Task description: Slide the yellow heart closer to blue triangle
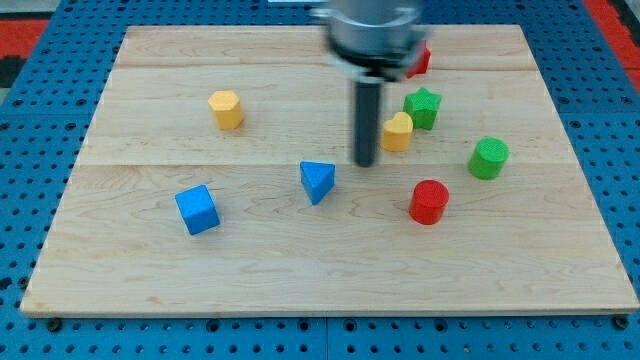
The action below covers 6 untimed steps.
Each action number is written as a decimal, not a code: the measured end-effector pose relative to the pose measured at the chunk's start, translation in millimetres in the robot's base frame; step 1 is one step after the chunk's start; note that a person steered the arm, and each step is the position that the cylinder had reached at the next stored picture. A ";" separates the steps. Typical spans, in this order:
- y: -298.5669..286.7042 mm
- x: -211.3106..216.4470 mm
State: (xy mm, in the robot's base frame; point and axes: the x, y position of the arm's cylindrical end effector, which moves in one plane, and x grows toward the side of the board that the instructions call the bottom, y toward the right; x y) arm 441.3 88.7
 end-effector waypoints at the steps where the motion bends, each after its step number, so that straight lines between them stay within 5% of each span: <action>1: 32.6 -27.3; 2: 32.5 -47.4; 4: -93.8 -52.2; 5: -84.9 -51.4; 6: -8.4 -51.4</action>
